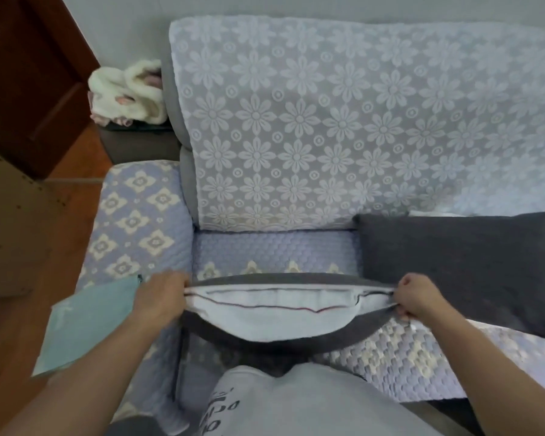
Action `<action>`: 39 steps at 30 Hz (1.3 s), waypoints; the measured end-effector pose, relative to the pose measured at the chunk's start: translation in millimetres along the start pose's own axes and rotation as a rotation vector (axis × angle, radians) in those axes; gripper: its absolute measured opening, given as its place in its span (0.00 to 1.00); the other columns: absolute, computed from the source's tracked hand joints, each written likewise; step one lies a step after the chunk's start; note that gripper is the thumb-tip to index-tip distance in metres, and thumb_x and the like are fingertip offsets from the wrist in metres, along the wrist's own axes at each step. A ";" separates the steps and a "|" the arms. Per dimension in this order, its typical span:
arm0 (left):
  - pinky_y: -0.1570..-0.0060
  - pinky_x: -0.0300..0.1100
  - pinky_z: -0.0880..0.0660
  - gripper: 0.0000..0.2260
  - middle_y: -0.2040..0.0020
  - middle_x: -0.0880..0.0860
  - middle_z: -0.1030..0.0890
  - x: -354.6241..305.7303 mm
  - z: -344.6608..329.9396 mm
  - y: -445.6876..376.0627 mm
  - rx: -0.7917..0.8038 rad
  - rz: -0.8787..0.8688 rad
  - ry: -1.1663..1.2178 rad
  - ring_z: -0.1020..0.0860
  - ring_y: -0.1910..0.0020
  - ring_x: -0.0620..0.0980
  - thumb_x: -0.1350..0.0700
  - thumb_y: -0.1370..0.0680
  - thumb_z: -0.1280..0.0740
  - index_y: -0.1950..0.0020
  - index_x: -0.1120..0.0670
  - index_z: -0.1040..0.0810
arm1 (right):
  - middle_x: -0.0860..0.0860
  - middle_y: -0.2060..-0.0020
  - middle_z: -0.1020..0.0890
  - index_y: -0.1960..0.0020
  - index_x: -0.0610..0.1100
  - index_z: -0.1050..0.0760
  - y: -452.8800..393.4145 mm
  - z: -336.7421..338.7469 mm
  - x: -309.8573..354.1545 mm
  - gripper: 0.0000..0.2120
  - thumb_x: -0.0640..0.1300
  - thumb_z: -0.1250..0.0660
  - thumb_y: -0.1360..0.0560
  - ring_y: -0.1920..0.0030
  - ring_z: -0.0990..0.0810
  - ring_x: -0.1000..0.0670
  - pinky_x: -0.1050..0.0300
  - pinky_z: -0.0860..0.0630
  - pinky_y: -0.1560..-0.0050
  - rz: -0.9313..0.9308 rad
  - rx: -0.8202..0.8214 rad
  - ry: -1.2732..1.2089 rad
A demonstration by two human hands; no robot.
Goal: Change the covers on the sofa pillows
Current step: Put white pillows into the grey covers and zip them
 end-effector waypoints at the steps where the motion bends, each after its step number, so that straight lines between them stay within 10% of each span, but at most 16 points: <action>1: 0.55 0.47 0.25 0.06 0.49 0.54 0.21 -0.4 -20.5 5.2 0.064 -0.004 -0.013 0.21 0.49 0.57 0.57 0.24 0.36 0.50 0.49 0.22 | 0.36 0.66 0.19 0.55 0.36 0.25 1.7 -14.5 -13.1 0.03 0.32 0.38 0.26 0.68 0.17 0.37 0.52 0.21 0.73 -0.037 0.042 0.083; 6: 0.69 0.52 0.27 0.11 0.62 0.60 0.25 -22.0 -49.9 22.4 -0.204 -0.079 -0.034 0.23 0.63 0.62 0.67 0.36 0.25 0.58 0.59 0.24 | 0.41 0.59 0.23 0.51 0.37 0.27 6.0 -30.3 -46.3 0.03 0.33 0.37 0.24 0.65 0.19 0.41 0.46 0.16 0.63 -0.105 -0.005 0.121; 13: 0.63 0.50 0.29 0.13 0.63 0.50 0.25 -94.2 -53.2 75.3 -0.322 -0.318 0.179 0.24 0.63 0.54 0.45 0.20 0.42 0.60 0.50 0.28 | 0.42 0.72 0.24 0.64 0.37 0.29 -3.1 -31.5 -39.5 0.12 0.36 0.35 0.23 0.73 0.24 0.44 0.48 0.18 0.67 -0.235 -0.036 -0.354; 18: 0.31 0.48 0.30 0.22 0.35 0.50 0.22 -125.6 -124.6 84.5 0.103 -0.621 0.008 0.23 0.35 0.54 0.38 0.25 0.40 0.35 0.45 0.23 | 0.41 0.74 0.21 0.62 0.35 0.26 -15.4 -35.1 -35.4 0.10 0.41 0.34 0.25 0.71 0.21 0.42 0.40 0.16 0.61 -0.207 -0.032 -0.304; 23: 0.22 0.55 0.66 0.32 0.17 0.56 0.57 -136.5 -115.3 61.5 0.163 -0.540 -0.135 0.58 0.18 0.58 0.40 0.20 0.43 0.18 0.45 0.49 | 0.43 0.48 0.25 0.43 0.44 0.29 4.7 -47.4 -4.2 0.09 0.43 0.40 0.22 0.50 0.24 0.42 0.50 0.29 0.54 0.363 -0.164 0.437; 26: 0.22 0.59 0.63 0.33 0.17 0.56 0.57 -149.8 -106.2 52.1 0.131 -0.479 -0.198 0.60 0.19 0.58 0.37 0.18 0.48 0.17 0.47 0.53 | 0.47 0.50 0.24 0.48 0.46 0.23 42.0 -94.0 0.7 0.08 0.44 0.35 0.26 0.50 0.25 0.44 0.52 0.28 0.51 0.938 -0.027 0.717; 30: 0.23 0.61 0.61 0.31 0.17 0.57 0.56 -158.8 -99.0 47.6 0.122 -0.388 -0.238 0.58 0.19 0.59 0.40 0.17 0.48 0.17 0.47 0.53 | 0.49 0.51 0.21 0.44 0.47 0.23 39.6 -125.4 -24.2 0.21 0.46 0.30 0.38 0.50 0.22 0.43 0.46 0.24 0.41 1.083 0.076 0.810; 39: 0.38 0.57 0.31 0.25 0.38 0.58 0.24 -141.7 -100.0 65.2 0.058 -0.304 -0.219 0.28 0.39 0.60 0.49 0.25 0.33 0.29 0.51 0.26 | 0.44 0.37 0.26 0.26 0.48 0.35 2.4 -83.6 -9.0 0.34 0.43 0.33 0.31 0.36 0.28 0.41 0.38 0.44 0.25 0.926 -0.108 1.035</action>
Point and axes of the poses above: each hand's wrist, its own y-axis away from the middle knuckle, its own z-axis out of the back of the hand, x = y × z, the point moved 4 cm from there along -y, towards the middle knuckle
